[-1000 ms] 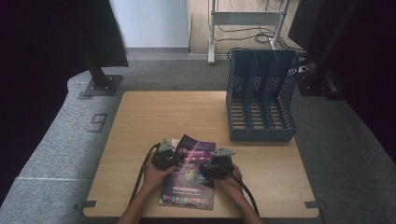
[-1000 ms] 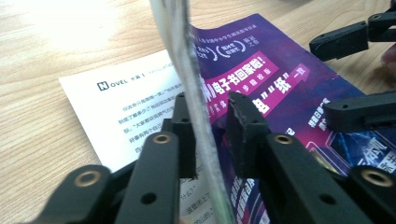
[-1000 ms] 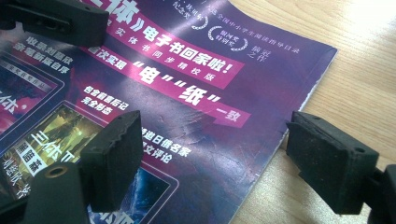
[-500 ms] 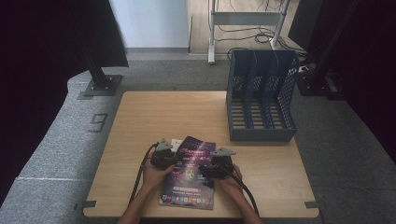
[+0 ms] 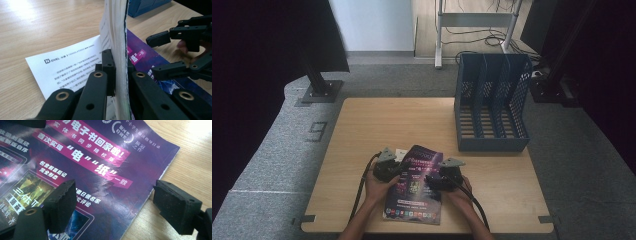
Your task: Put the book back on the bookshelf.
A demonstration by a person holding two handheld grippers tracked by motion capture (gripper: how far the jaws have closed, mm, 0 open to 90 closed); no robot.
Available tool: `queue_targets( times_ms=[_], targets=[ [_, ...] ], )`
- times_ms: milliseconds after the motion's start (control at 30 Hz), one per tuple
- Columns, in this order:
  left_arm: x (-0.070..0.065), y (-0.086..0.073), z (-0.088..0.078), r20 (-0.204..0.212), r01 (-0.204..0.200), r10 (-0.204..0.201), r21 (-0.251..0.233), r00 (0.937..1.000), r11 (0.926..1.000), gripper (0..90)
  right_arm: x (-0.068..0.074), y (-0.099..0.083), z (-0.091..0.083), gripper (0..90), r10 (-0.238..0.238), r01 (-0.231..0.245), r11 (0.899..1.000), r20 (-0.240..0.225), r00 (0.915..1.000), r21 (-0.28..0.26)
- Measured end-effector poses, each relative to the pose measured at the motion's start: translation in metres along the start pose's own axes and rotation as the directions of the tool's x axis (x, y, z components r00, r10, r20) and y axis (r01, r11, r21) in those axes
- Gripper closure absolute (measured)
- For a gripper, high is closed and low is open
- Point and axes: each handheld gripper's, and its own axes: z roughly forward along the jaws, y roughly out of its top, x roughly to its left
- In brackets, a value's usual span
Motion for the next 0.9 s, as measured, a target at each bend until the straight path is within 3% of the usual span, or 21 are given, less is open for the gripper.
queue_targets(
  times_ms=[400, 700, 900],
  targets=[
    [-0.006, 0.005, -0.005, 0.014, -0.043, 0.043, -0.039, 0.9990, 0.9983, 88.0, -0.008, 0.001, -0.005, 19.4, 0.030, -0.030, 0.999, 0.012, 0.9995, -0.025],
    [-0.012, 0.012, -0.015, 0.023, -0.069, 0.072, -0.097, 0.9972, 0.9929, 88.0, -0.011, 0.002, -0.007, 19.1, 0.052, -0.053, 0.998, -0.026, 0.9983, -0.037],
    [-0.015, 0.014, -0.017, 0.025, -0.081, 0.084, -0.112, 0.9962, 0.9904, 88.0, -0.011, 0.005, -0.012, 18.7, 0.060, -0.063, 0.997, -0.053, 0.9968, -0.052]
  ],
)
